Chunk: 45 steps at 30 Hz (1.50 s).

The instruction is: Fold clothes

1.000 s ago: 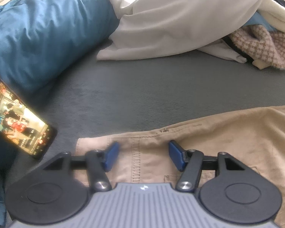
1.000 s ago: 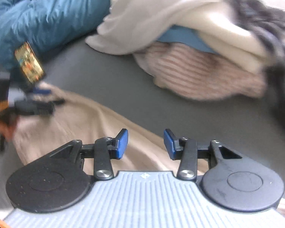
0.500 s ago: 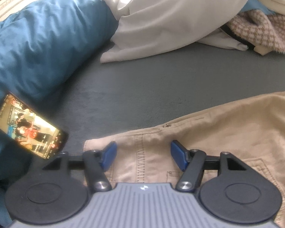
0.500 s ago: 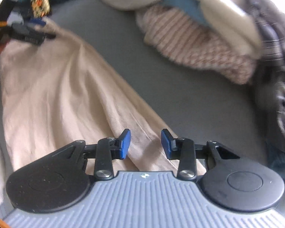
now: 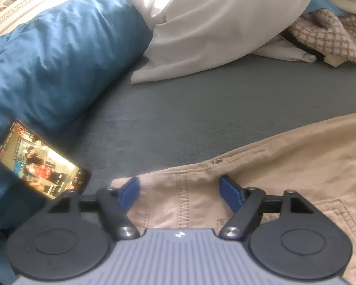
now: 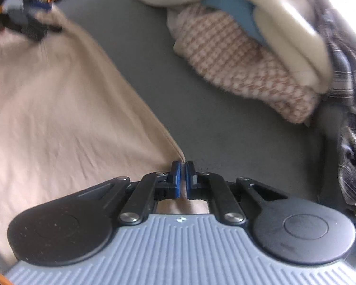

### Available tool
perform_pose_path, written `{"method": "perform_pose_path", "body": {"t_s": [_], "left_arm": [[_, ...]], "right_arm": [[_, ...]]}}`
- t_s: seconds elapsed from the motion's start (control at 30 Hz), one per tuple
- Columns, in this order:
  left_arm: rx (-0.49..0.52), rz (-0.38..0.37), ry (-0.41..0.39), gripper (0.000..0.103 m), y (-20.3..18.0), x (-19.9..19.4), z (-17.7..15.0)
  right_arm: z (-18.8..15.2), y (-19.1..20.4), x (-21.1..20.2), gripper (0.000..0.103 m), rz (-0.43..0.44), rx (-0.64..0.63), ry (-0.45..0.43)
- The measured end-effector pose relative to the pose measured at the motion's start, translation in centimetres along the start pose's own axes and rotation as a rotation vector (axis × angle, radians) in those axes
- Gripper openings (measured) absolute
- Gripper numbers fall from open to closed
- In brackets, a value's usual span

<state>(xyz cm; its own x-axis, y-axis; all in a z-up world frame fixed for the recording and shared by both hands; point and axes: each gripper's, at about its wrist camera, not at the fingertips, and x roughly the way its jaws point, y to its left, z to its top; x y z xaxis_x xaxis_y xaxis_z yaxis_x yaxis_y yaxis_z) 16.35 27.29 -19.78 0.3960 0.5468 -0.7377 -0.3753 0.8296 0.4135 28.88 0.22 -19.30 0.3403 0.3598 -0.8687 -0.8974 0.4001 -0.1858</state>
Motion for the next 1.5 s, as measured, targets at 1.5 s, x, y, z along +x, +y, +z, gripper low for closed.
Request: {"method": "perform_pose_path", "body": {"t_s": [1.5], "left_arm": [[-0.174, -0.357, -0.166, 0.086, -6.2, -10.6, -0.1]], "right_arm": [[-22.3, 4.2, -20.7, 0.033, -0.163, 1.09, -0.273]]}}
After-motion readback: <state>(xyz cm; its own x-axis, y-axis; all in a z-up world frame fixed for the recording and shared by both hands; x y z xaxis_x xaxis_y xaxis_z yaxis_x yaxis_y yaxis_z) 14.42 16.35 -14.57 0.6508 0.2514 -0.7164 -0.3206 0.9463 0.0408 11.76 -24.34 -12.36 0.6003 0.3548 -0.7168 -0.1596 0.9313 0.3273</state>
